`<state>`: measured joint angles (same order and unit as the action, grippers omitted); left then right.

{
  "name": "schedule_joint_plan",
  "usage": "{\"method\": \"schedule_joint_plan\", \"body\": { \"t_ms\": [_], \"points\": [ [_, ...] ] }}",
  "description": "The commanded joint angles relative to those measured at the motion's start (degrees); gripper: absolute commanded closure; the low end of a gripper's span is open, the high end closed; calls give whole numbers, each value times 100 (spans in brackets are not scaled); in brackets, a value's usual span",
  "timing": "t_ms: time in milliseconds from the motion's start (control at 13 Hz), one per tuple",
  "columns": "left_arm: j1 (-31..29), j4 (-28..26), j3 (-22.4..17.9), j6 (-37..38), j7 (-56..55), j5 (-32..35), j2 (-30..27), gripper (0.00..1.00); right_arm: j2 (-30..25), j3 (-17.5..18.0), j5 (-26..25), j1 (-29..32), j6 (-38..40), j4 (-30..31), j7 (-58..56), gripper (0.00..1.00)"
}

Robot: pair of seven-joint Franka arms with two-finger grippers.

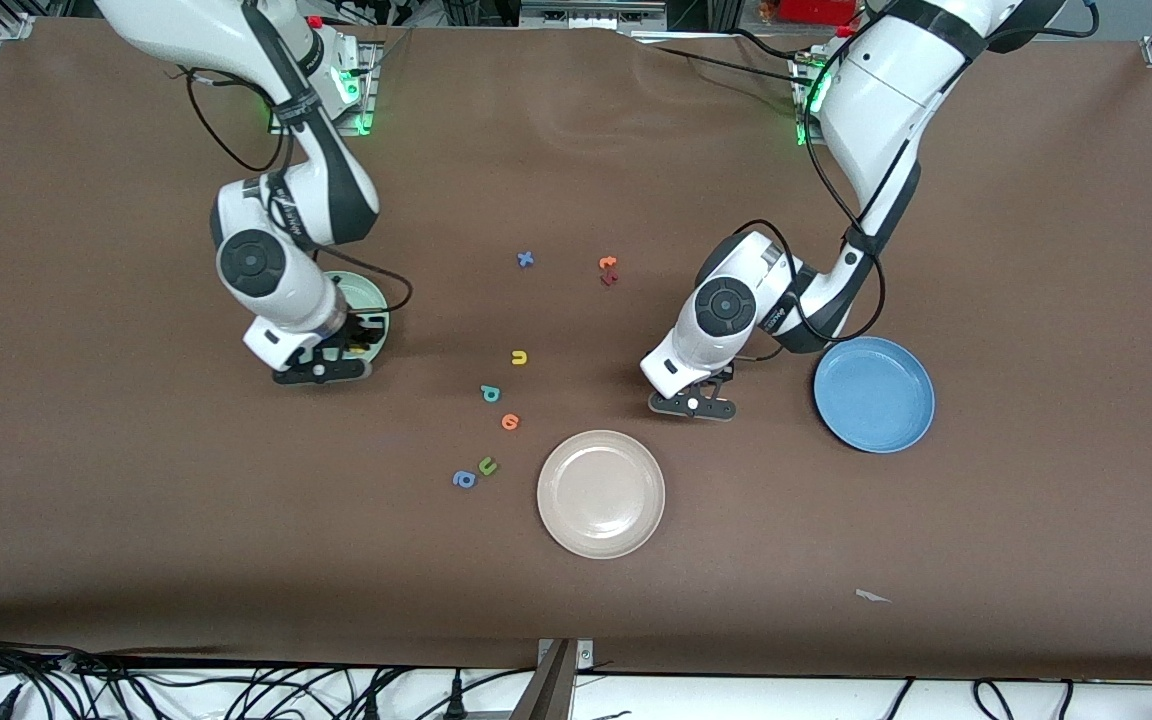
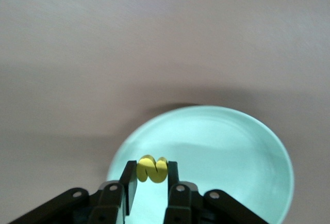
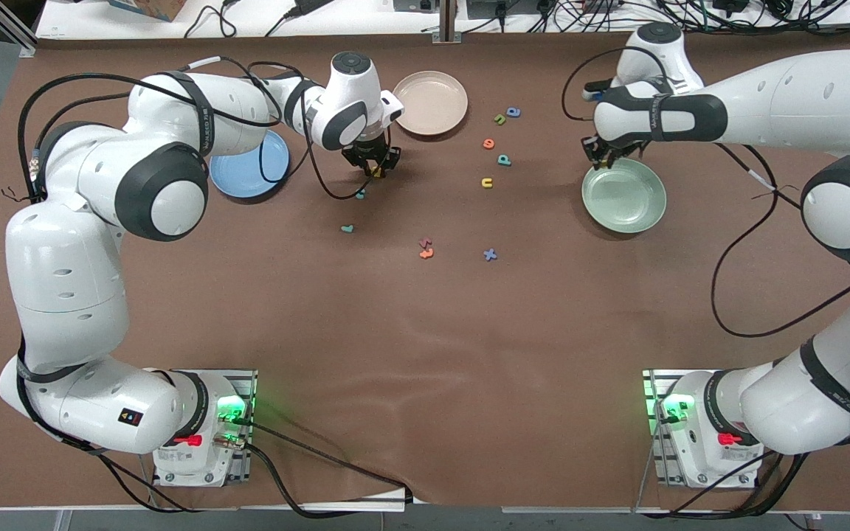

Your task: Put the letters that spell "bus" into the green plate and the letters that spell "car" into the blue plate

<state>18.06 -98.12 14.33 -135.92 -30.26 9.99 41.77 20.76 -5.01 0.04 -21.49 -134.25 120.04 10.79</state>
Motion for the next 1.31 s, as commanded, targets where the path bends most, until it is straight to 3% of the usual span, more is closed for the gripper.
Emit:
{"method": "schedule_joint_plan", "body": {
  "t_ms": [0, 154, 309, 386, 540, 618, 772, 1235],
  "points": [
    [39, 21, -35, -31, -129, 196, -2, 74, -116, 0, 22, -48, -155, 283, 19, 0],
    [39, 21, -35, -31, -129, 196, -2, 78, -116, 175, 40, -91, -154, 135, 587, 0],
    [31, 21, -44, -31, -129, 196, -2, 80, 93, 648, 49, -135, -154, -285, 1421, 6],
    [22, 21, -53, -31, -120, 196, -11, 81, 277, 833, 40, -179, -154, -541, 1800, 13],
    [-39, 221, -79, 117, -59, 205, -64, 82, 672, 958, 49, -328, -154, -1199, 1970, 44],
    [-127, 388, -88, 492, -33, 213, -134, 83, 901, 967, 49, -416, -163, -1507, 2058, 50],
    [-416, 618, -71, 1100, 405, 205, -274, 83, 1297, 958, 40, -531, -154, -2079, 2216, 49],
    [-1646, 575, -79, 2024, 2267, 205, -617, 83, 1833, 941, -21, -697, -207, -2529, 2374, 48]
  ]
}}
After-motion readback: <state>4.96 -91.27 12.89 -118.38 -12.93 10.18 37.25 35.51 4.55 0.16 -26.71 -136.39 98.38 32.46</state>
